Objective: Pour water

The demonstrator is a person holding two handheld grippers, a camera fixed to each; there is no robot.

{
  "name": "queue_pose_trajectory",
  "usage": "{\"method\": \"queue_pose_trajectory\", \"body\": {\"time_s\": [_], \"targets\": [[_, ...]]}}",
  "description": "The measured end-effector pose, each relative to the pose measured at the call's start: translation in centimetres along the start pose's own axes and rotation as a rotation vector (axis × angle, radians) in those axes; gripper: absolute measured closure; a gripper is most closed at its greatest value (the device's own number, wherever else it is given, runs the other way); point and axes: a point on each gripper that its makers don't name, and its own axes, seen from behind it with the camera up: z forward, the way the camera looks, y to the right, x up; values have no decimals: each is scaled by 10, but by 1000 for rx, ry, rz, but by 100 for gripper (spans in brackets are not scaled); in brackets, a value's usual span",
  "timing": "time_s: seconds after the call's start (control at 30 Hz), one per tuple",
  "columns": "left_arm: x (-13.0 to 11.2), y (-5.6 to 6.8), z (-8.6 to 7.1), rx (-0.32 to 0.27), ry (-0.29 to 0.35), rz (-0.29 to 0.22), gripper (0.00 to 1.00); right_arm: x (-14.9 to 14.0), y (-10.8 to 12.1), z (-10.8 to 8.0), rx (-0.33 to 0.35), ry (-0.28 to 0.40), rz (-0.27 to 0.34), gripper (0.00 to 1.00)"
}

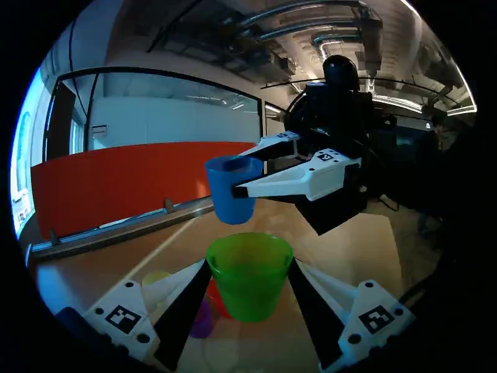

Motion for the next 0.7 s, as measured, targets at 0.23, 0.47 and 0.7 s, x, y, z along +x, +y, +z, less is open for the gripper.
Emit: {"method": "queue_pose_trajectory", "body": {"time_s": [0.23,0.47,0.7], "targets": [[0,0,0,0,-7,-8,15,-9,-5,-2,23,-40,97,9],[-4,2,-1,-10,-25,-11,15,-13,-11,-4,42,-64,143,9],[-10,3,-2,-15,-52,-5,15,-21,-13,-6,57,-100,168,9]]}}
